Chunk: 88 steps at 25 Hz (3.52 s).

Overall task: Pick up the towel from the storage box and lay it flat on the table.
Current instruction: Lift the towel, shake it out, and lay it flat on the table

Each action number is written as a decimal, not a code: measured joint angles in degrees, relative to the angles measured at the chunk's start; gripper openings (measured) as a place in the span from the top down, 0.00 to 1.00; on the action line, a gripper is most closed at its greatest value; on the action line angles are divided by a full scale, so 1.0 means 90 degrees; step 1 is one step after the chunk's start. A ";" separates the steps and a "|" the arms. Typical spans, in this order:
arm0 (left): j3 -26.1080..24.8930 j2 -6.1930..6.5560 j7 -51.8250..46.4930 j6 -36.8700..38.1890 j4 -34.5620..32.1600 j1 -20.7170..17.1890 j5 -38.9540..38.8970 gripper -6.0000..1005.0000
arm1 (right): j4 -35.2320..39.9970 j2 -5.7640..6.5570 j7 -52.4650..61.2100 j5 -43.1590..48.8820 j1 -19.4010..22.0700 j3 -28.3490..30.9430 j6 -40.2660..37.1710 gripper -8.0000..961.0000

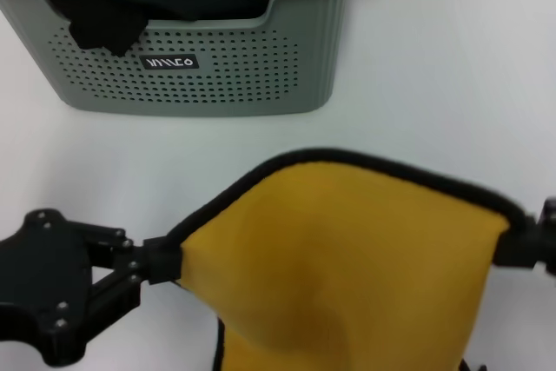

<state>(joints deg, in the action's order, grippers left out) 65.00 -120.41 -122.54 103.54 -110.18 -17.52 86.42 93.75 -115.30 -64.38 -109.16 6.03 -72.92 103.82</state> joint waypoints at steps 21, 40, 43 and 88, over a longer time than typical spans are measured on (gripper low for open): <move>-0.1554 0.0052 0.1175 -0.1566 0.6506 0.4233 0.2730 0.97 | -0.5327 -0.0002 -0.2309 0.1865 -0.3416 0.0134 -0.2679 0.99; -0.1611 0.0210 0.0374 -0.2906 0.6510 0.4601 0.3551 0.97 | -0.5948 -0.0014 -0.2159 0.2676 -0.4155 0.0088 -0.4354 0.99; -0.1566 0.0149 0.0330 -0.3168 0.6510 0.4665 0.3788 0.97 | -0.5957 -0.0063 -0.2272 0.2715 -0.4155 -0.0068 -0.4803 0.99; -0.1470 0.0050 0.0716 -0.4035 0.6819 0.5002 0.4089 0.96 | -0.5986 -0.0098 -0.2291 0.2648 -0.4472 -0.0745 -0.5727 0.98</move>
<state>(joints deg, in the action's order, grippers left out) 51.77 -119.97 -116.10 67.23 -48.80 27.50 123.22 39.88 -116.19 -85.00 -85.33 -34.21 -79.63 52.28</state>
